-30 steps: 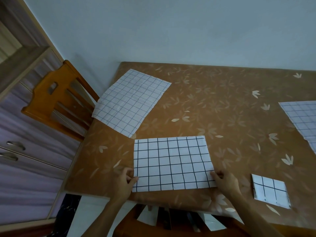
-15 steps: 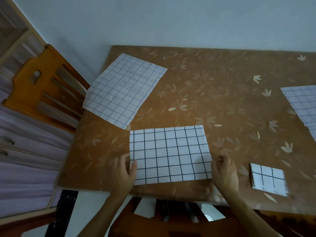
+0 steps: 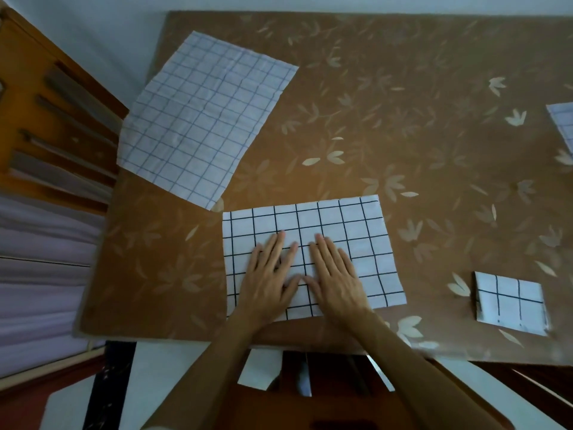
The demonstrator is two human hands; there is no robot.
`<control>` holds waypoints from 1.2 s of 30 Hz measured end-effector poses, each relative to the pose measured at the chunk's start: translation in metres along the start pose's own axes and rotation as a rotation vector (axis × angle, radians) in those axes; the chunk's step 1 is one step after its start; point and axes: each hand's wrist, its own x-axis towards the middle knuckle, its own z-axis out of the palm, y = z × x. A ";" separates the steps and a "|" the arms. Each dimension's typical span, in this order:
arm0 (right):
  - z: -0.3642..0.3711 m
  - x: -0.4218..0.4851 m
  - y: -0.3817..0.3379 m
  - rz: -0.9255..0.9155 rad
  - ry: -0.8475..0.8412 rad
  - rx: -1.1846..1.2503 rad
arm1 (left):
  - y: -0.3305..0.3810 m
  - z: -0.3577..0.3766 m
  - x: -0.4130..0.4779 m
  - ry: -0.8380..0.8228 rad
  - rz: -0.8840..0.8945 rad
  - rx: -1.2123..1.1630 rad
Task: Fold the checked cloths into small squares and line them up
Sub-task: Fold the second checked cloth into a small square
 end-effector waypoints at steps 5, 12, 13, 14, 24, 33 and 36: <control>-0.004 -0.008 0.019 -0.003 0.017 -0.040 | -0.026 -0.007 -0.017 -0.006 -0.036 0.006; -0.013 -0.019 0.042 0.129 0.046 0.006 | -0.051 -0.014 -0.032 -0.001 -0.050 0.009; -0.015 -0.023 0.051 0.161 0.051 -0.003 | -0.051 -0.015 -0.032 0.007 -0.050 0.005; -0.018 -0.026 0.059 0.192 0.052 -0.009 | -0.050 -0.015 -0.032 0.014 -0.051 0.000; -0.035 -0.035 0.030 -0.005 0.120 -0.016 | -0.053 -0.021 -0.023 0.129 -0.126 -0.349; -0.007 -0.030 -0.081 -0.487 0.160 0.048 | -0.063 -0.035 -0.015 -0.036 -0.165 -0.311; -0.003 -0.020 -0.084 -0.464 0.175 -0.023 | -0.061 -0.037 -0.015 -0.053 -0.178 -0.297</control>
